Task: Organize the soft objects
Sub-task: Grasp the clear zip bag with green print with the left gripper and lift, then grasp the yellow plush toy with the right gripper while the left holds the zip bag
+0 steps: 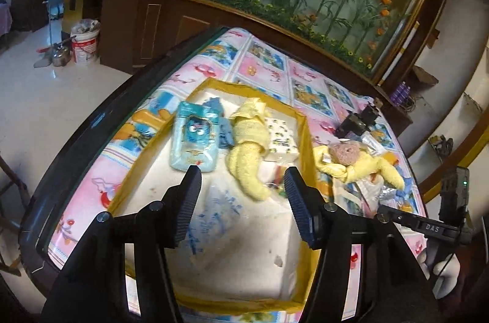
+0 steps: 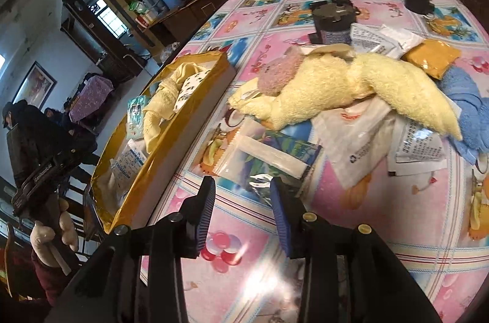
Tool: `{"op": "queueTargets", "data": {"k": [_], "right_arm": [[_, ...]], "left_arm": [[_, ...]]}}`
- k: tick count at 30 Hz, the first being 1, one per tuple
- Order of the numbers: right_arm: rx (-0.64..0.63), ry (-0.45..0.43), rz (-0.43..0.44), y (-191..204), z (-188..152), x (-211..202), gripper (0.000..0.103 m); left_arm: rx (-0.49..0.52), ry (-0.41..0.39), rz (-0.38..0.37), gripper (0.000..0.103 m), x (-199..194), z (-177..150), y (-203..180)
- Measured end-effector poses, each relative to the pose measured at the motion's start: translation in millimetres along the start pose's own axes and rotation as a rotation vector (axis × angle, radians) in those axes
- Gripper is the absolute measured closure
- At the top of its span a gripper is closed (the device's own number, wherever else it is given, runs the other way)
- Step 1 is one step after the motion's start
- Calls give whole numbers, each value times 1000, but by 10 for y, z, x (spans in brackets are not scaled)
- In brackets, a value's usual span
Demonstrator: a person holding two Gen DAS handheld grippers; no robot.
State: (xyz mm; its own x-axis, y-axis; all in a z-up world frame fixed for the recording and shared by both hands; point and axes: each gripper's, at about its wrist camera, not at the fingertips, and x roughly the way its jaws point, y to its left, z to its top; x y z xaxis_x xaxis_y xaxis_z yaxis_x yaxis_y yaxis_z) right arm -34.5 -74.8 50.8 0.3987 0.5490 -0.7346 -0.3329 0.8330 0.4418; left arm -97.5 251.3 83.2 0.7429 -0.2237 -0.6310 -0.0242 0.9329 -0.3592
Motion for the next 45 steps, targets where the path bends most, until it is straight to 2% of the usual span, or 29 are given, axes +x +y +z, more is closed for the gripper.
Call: {"op": "queueTargets", "data": {"k": [4,7,9,12,16,19,21,23,26,29,30,32,36,39,42,43,45], "right_arm": [[77,-37,-19,-297,-43,-175,66],[134,-67,-30,-501,-80,-288,66],[165,-88,-37,-614,-109,-362,66],[189,-110,-37,-701,-148,-454,66],[195,-122,-35,-776,-172,-535,66],[185,-132,-41,-799,-164,-591,66],[185,-144,-40,-824,-156,-637,66],[186,-150,-38,-852,-154,-655,66],[191,-147,-33,-898,-165,-638,66],[200,-143,-30,-948,-174,-630,66],[203,-142,-31,-963,-179,-631,66],[209,-143,-29,-994,-188,-639,66],[222,-145,-23,-1035,-205,-642,66],[224,-144,-14,-1036,-223,-625,66],[224,-140,-2,-1029,-232,-596,66],[225,-139,3,-1026,-237,-585,66],[228,-136,15,-1015,-245,-570,66]], "left_arm": [[109,41,-94,44,64,-30,-464],[190,110,-149,44,250,-75,-901],[198,174,-168,44,475,-126,-1158],[203,238,-117,44,850,-208,-1444],[273,234,-34,44,1247,-233,-1728],[366,213,55,44,1528,-243,-1878],[408,245,71,44,1696,-294,-1920],[488,312,14,44,1775,-439,-1994],[732,300,-34,44,1598,-690,-2181],[891,330,-89,44,1363,-872,-2223],[902,331,-108,44,1267,-879,-2186],[854,322,-156,44,1092,-805,-2079],[651,303,-216,44,841,-599,-1818],[440,362,-209,43,864,-592,-1621],[211,475,-234,43,1084,-718,-1461],[184,495,-230,43,1120,-779,-1479],[183,448,-194,43,1148,-791,-1598]]}}
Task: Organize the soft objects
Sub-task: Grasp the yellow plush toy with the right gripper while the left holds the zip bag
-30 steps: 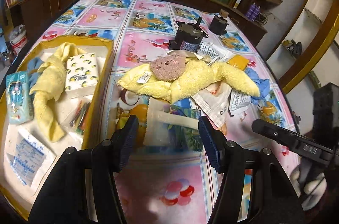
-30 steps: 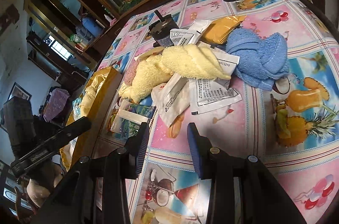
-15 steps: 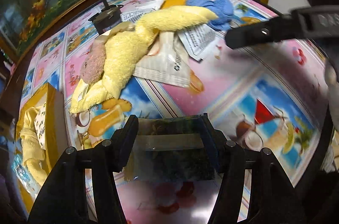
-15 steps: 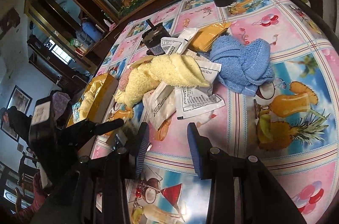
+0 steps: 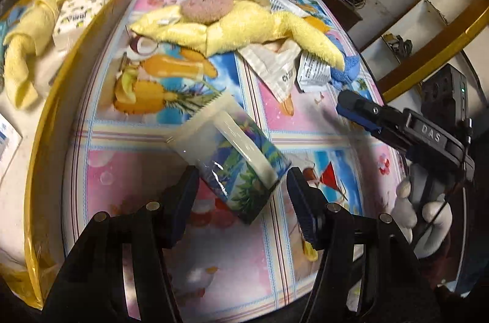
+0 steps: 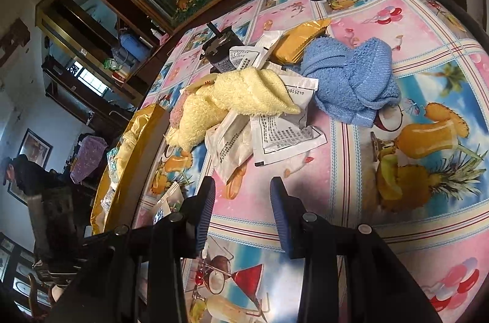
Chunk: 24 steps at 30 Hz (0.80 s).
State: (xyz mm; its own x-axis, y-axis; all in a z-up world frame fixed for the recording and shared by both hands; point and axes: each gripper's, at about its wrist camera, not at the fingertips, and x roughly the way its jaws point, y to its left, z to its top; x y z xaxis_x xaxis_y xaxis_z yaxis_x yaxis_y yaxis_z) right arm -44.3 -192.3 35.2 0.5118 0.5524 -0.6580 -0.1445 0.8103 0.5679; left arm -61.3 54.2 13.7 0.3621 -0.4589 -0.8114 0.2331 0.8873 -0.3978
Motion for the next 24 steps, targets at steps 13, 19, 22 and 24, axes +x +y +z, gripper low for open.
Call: {"op": "queueTargets", "data": {"k": [13,19,22,24], "right_arm": [[35,-41,-23,-205,-6,-219,66],[-4,-37,-43,-136,82,-240,66],[-56,-32,-56,7,167,-205,66],[-102,-28,-65,128,245,-153,66]], "left_arm": [[306,-71,329,27,443,87,-645],[307,-63,220,41,321,93,-468],[220,-60,124,42,198,106,-278],[169,-61,80,42,142,96,-207]]}}
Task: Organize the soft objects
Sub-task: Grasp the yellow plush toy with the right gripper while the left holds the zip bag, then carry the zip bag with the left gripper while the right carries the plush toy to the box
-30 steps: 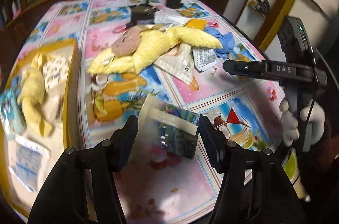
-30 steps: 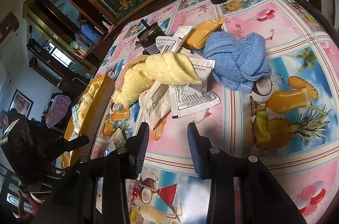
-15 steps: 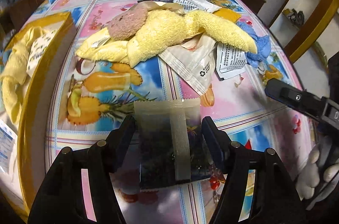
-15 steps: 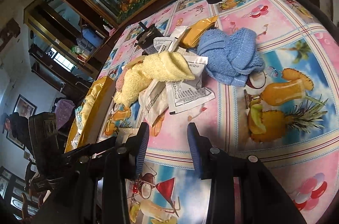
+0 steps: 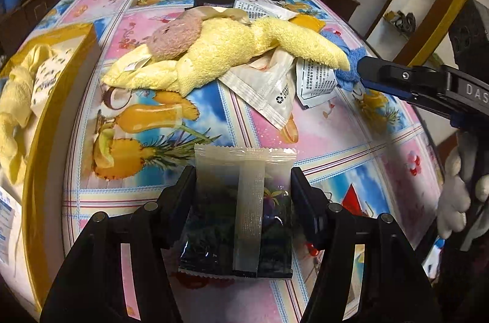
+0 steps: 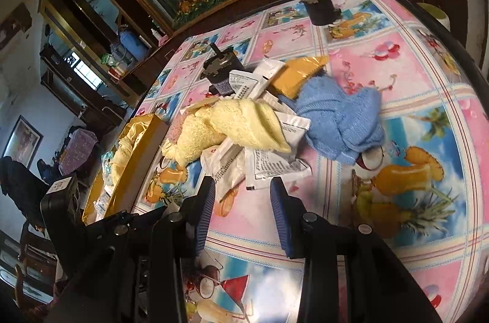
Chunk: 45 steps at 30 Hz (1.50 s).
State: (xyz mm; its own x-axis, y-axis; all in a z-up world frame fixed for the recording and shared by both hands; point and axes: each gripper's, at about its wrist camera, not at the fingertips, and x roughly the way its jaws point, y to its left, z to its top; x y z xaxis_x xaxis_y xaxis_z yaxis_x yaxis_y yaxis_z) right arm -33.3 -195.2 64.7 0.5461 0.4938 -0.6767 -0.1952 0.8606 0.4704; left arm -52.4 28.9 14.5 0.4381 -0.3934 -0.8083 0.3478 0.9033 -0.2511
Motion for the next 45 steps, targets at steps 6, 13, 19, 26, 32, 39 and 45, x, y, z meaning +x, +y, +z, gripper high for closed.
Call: {"op": "queueTargets", "data": {"k": [6,13,19,26,32,39,45], "right_arm": [[-197,-1,-79,331,426,294,66],[-422,128,-115,616,575,891,66],[-691,218,-168,1056,379,1194,62],[-881,218,-282,1238,278,1542,32],[-682,186,-236,1101,464,1361,70],[-546,87,-160,1068,455,746,72],[-448,12,-63,1126,461,156,72]], "left_arm": [[-62,-18,-47,42,-170,-52,137],[-86,-36,-73,41,-294,-86,228],[-114,-44,-79,41,-332,-121,300],[-127,-40,-85,41,-343,-164,297],[-133,-63,-98,41,-446,-201,307],[-154,-114,-140,41,-737,-232,342],[-207,-185,-153,41,-1103,-273,558]]}}
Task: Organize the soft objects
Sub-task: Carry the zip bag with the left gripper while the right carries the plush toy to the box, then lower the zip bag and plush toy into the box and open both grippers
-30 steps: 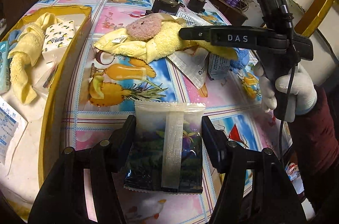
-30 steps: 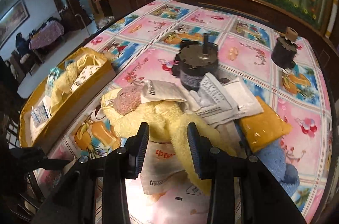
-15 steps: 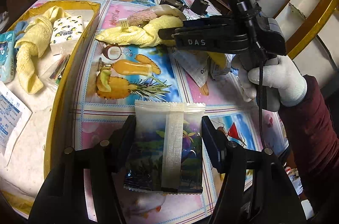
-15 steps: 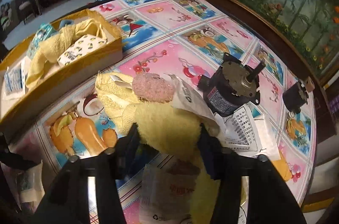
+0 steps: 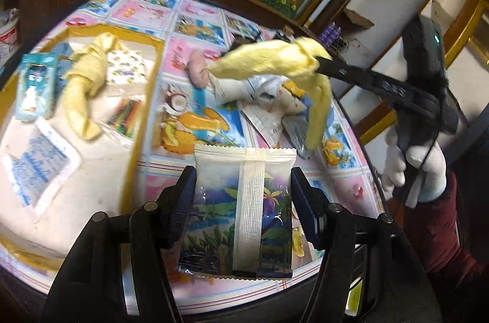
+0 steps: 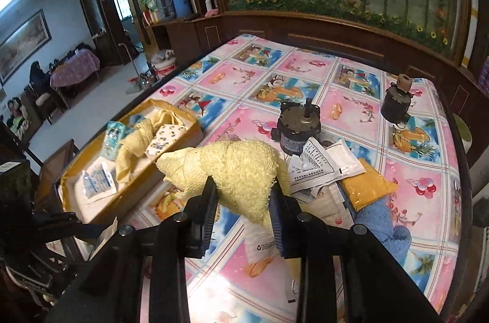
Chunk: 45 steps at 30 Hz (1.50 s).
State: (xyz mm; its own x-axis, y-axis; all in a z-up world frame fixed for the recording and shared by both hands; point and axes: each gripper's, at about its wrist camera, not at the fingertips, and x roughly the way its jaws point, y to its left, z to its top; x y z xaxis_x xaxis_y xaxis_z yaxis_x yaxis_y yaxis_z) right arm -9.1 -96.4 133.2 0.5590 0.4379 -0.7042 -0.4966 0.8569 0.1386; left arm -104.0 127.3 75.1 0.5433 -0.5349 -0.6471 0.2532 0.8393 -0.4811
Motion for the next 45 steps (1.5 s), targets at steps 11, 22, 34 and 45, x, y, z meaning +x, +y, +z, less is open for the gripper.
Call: {"op": "queueTargets", "data": {"k": [11,22,34,45], "right_arm": [[13,-174,147,536,322,-561,71],[122,-69,449,1213,556,151,71],[347,188,536,1496,159,1289,71],[175,310,326,1757,-127,1486,64]], "left_arm": [[-138,-173,197,41,-783,170,824],[-204,-146,425,41,-812,81,1461],[-123,-91,536,36,-553,-43,1483],[-3,-159,634,36,-695,-125,1179]]}}
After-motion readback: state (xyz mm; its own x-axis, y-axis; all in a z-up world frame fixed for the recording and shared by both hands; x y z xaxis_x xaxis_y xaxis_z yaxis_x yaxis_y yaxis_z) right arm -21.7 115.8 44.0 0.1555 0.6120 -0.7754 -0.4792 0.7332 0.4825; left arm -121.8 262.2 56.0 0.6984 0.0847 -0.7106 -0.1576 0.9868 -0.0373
